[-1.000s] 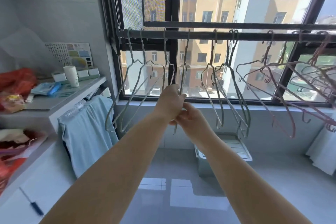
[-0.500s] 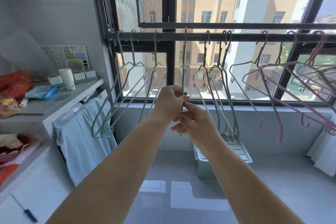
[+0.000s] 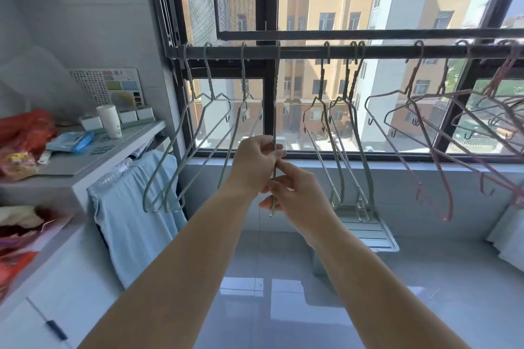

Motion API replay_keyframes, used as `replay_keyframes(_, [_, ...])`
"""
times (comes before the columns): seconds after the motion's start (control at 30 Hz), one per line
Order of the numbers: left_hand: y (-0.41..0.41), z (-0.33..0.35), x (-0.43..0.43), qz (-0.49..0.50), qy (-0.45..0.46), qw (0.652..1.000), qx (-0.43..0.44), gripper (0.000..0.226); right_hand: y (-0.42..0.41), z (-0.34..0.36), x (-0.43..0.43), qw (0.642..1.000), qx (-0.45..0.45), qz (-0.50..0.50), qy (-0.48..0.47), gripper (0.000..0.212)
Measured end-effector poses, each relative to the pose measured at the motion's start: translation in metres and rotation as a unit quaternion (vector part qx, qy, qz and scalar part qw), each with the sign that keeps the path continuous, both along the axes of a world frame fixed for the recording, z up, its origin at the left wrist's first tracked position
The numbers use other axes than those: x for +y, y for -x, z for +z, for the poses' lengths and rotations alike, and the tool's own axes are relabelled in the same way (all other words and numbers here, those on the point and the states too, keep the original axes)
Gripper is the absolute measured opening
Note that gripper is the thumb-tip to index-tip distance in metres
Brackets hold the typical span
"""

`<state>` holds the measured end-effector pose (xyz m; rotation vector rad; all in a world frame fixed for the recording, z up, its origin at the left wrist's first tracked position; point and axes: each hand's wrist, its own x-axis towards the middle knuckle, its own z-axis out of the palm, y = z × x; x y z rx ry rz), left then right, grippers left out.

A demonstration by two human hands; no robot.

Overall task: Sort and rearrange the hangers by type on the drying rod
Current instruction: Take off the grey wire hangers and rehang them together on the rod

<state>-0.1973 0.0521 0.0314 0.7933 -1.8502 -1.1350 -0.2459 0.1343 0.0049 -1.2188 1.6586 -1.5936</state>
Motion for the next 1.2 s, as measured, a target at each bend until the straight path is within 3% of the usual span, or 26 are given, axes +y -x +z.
replay_keyframes(0.2, [-0.001,-0.009,-0.002,0.011,0.013,1.0,-0.01,0.022,-0.004,0.0,0.005,0.998,0.011,0.001,-0.059,0.039])
replay_keyframes(0.3, [0.004,-0.012,0.001,0.027,0.022,0.999,-0.022,0.033,0.0,0.011,0.024,0.952,0.263,-0.042,-0.149,0.045])
replay_keyframes(0.33, [0.005,-0.014,0.003,0.042,0.032,0.998,-0.033,0.041,0.001,0.019,0.034,0.934,0.323,-0.077,-0.131,0.045])
replay_keyframes(0.43, [0.01,-0.013,0.019,0.107,0.147,0.983,-0.015,0.055,0.011,0.047,0.062,0.902,0.391,-0.18,-0.016,0.043])
replay_keyframes(0.5, [0.016,-0.009,0.036,0.092,0.201,0.975,0.028,0.053,0.024,0.056,0.066,0.891,0.404,-0.2,-0.058,0.047])
replay_keyframes(0.6, [0.028,-0.006,0.06,-0.002,0.142,0.989,0.043,0.044,0.038,0.054,0.06,0.902,0.352,-0.157,-0.192,0.054])
replay_keyframes(0.67, [0.035,-0.01,0.067,-0.042,0.101,0.994,0.013,0.039,0.044,0.045,0.055,0.934,0.26,-0.128,-0.21,0.051])
replay_keyframes(0.77, [0.039,-0.017,0.069,-0.063,0.073,0.995,-0.025,0.04,0.052,0.026,0.048,0.971,0.143,-0.122,-0.146,0.037])
replay_keyframes(0.93, [0.038,-0.017,0.068,-0.12,-0.009,0.993,0.018,0.033,0.055,0.008,0.035,0.99,-0.015,-0.136,0.034,0.029])
replay_keyframes(1.07, [0.042,-0.009,0.064,-0.14,-0.063,0.986,0.065,0.036,0.055,0.017,0.021,0.982,-0.013,-0.159,0.097,0.03])
replay_keyframes(1.2, [0.047,-0.004,0.057,-0.11,-0.1,0.986,0.074,0.052,0.061,0.037,0.001,0.982,0.017,-0.16,0.098,0.031])
